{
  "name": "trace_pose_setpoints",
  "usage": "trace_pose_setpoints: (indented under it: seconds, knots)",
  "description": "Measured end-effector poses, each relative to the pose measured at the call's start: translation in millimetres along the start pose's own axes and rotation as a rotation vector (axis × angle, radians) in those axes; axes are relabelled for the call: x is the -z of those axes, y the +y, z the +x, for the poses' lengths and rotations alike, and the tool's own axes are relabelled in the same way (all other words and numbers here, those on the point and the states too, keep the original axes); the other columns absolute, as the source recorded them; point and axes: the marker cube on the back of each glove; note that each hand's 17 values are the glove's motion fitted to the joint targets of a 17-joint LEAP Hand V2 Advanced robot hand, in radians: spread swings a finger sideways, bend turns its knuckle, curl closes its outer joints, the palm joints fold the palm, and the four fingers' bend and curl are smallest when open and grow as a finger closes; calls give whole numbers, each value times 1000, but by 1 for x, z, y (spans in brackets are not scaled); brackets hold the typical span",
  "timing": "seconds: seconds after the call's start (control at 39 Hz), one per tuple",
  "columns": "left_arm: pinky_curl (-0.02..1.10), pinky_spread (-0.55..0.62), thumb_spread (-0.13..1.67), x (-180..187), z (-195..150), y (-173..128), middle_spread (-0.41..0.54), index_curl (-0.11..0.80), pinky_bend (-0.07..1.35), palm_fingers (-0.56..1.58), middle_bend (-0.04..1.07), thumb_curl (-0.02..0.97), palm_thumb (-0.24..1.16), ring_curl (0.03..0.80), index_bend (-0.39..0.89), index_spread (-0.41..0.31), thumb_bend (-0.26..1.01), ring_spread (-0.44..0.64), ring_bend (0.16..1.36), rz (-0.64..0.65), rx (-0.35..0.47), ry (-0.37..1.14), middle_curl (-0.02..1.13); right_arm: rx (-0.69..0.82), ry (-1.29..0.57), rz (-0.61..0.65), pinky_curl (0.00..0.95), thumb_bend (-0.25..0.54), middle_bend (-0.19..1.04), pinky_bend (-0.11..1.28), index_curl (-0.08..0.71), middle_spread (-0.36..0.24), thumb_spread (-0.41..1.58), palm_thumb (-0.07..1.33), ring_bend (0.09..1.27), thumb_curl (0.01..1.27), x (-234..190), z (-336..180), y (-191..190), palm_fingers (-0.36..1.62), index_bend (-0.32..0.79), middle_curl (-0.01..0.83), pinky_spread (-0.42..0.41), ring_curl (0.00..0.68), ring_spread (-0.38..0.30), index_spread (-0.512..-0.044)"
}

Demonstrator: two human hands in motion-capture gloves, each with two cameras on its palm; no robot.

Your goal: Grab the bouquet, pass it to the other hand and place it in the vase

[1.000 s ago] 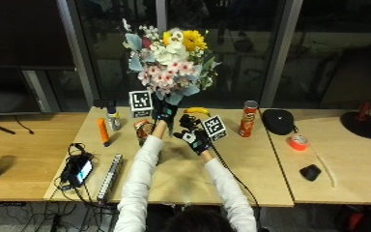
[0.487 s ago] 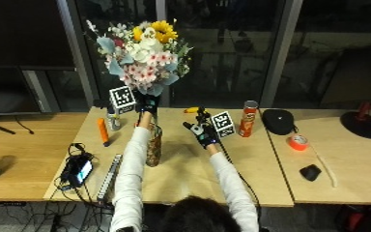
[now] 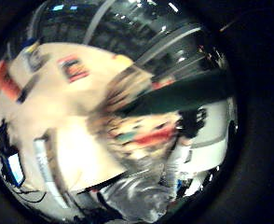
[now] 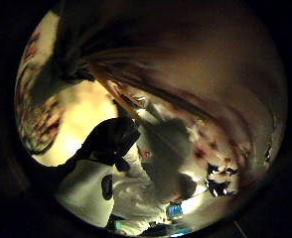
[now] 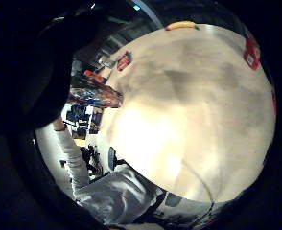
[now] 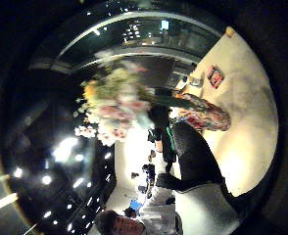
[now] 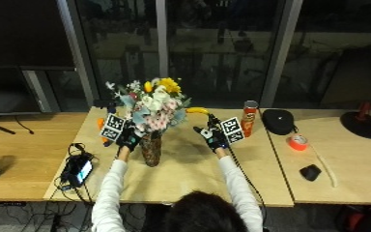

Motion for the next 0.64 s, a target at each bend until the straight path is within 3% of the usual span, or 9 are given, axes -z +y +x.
trace_pose_setpoints:
  seconds: [0.05,0.13,0.18,0.33,0.38,0.46,0.51,0.64]
  knots:
    - [515,84,675,2,-9,22,99,428,488,-438,389,549,412,502,82,-11,-107,58,634,-11,15,-15,562,-147,-25,-37,368,-22,181,881,151,78,1039,613,554,433,3,0,8,-39,105,329,295,303,166,-345]
    - [408,212,717,4,-22,36,233,369,391,-369,234,516,375,383,57,56,-79,192,553,-33,38,16,427,-198,-75,-61,363,-21,178,876,151,80,1042,620,552,431,8,8,13,-33,110,324,295,302,168,-343]
    - [367,277,733,7,-35,33,299,335,361,-335,173,499,361,338,40,92,-66,262,523,14,5,-16,368,-231,-87,-59,359,-18,177,866,153,81,1048,629,551,431,11,18,15,-31,117,321,293,301,168,-337]
    - [321,409,765,25,-72,-9,421,263,314,-290,143,456,325,288,47,154,-55,401,488,355,-221,-258,293,-169,-58,-29,353,-20,177,847,160,85,1053,643,550,431,23,41,18,-14,126,314,291,298,163,-332]
    - [315,435,771,30,-79,-16,445,247,304,-279,141,445,313,281,56,162,-53,432,481,407,-209,-301,281,-140,-31,-3,348,-18,181,835,163,86,1058,649,552,432,26,49,15,-6,128,312,290,298,162,-327]
    - [309,466,779,24,-58,7,470,227,292,-267,144,430,303,273,62,170,-49,467,470,205,-71,-90,268,-168,-11,13,346,-19,187,828,168,84,1061,654,545,431,26,60,12,5,131,312,288,295,161,-319]
    - [306,479,784,22,-47,17,483,216,282,-256,144,420,297,271,69,175,-47,486,466,96,-30,41,259,-211,-18,6,345,-21,185,825,170,84,1062,656,546,430,25,65,13,9,128,311,288,295,160,-317]
    - [299,494,786,23,-36,15,498,193,260,-229,151,404,290,263,79,182,-42,510,455,57,9,127,244,-257,-67,-35,342,-21,189,812,177,84,1065,661,543,430,18,70,17,22,129,310,287,292,160,-313]
